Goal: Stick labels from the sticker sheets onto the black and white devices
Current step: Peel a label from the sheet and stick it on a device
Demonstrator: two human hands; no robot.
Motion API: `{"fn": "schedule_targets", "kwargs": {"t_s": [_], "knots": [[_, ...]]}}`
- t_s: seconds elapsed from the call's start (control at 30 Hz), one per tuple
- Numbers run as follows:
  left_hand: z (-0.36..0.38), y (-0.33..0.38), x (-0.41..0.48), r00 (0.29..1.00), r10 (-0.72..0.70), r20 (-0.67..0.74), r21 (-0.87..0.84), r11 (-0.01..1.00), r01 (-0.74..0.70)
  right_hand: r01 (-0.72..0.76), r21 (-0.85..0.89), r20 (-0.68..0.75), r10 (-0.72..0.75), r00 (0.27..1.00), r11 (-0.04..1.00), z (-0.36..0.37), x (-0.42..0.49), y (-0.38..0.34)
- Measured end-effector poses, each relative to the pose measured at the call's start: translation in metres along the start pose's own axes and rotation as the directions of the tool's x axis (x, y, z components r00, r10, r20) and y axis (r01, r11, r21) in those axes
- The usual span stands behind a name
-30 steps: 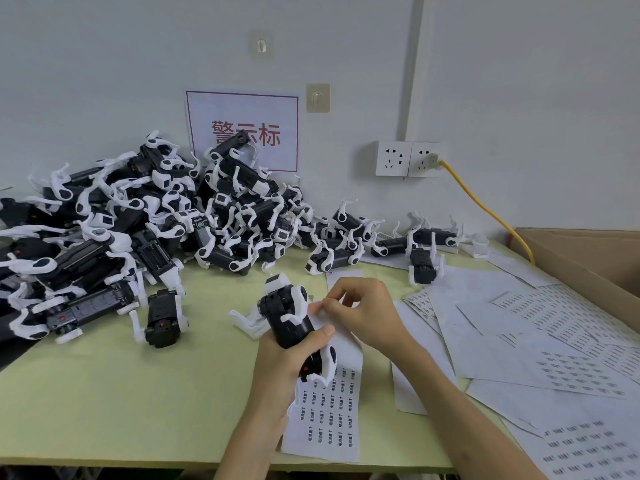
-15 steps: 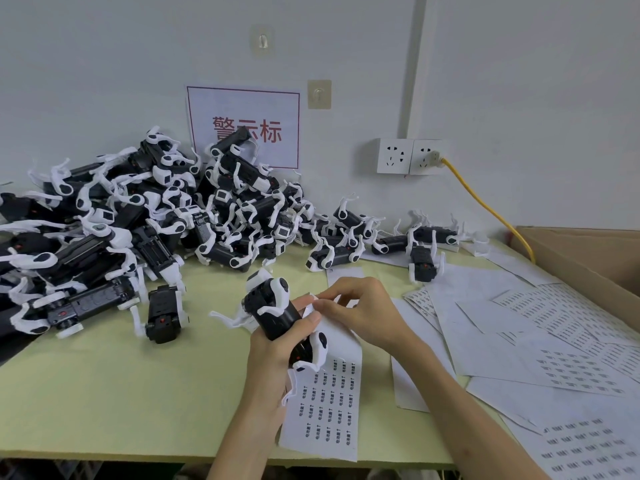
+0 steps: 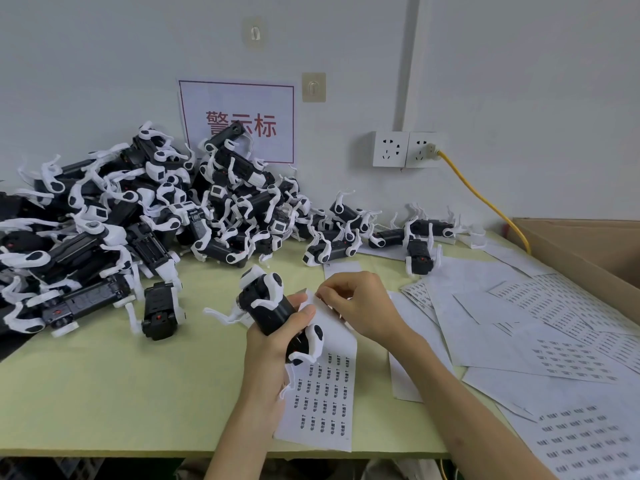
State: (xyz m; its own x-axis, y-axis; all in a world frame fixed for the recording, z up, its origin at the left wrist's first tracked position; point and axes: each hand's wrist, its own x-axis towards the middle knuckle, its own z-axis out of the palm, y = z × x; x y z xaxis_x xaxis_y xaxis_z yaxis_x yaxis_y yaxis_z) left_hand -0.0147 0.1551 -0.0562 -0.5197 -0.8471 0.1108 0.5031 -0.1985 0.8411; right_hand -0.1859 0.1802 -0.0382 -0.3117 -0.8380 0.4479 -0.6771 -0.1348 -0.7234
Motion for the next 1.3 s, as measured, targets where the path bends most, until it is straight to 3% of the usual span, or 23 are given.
{"fn": "schedule_targets", "kwargs": {"t_s": [0.1, 0.23, 0.37, 0.6, 0.8, 0.97, 1.2, 1.3], "knots": [[-0.001, 0.002, 0.0, 1.0, 0.002, -0.027, -0.008, 1.0, -0.003, -0.028, 0.117, 0.024, 0.026, 0.999, 0.993, -0.004, 0.0, -0.001], [-0.001, 0.004, 0.001, 1.0, -0.001, -0.023, -0.011, 1.0, 0.0, -0.02, 0.112, 0.086, 0.01, 0.996, 0.994, -0.004, -0.003, -0.001], [0.001, 0.005, 0.0, 1.0, -0.007, 0.027, 0.006, 1.0, 0.006, -0.013, 0.117, 0.052, 0.007, 0.999, 0.993, -0.004, -0.002, -0.003], [0.003, 0.005, -0.001, 1.0, 0.008, -0.016, 0.113, 0.994, -0.006, 0.026, 0.113, -0.051, -0.02, 0.998, 0.993, -0.004, -0.002, -0.007], [0.004, 0.003, -0.002, 0.999, 0.011, -0.03, 0.089, 0.996, -0.008, -0.039, 0.35, -0.074, 0.07, 0.995, 0.936, -0.01, 0.002, -0.008], [-0.001, 0.002, 0.002, 0.988, -0.027, -0.152, 0.03, 0.999, 0.032, -0.1, 0.493, -0.05, 0.143, 0.988, 0.864, -0.016, 0.003, -0.004], [0.001, -0.001, 0.0, 0.969, 0.126, -0.212, 0.21, 0.974, -0.081, -0.101, 0.476, 0.032, 0.097, 0.995, 0.873, -0.016, 0.002, -0.008], [0.003, 0.002, -0.002, 0.978, 0.145, -0.15, 0.186, 0.976, -0.116, -0.095, 0.511, 0.054, 0.078, 0.995, 0.854, -0.017, 0.001, -0.01]]}}
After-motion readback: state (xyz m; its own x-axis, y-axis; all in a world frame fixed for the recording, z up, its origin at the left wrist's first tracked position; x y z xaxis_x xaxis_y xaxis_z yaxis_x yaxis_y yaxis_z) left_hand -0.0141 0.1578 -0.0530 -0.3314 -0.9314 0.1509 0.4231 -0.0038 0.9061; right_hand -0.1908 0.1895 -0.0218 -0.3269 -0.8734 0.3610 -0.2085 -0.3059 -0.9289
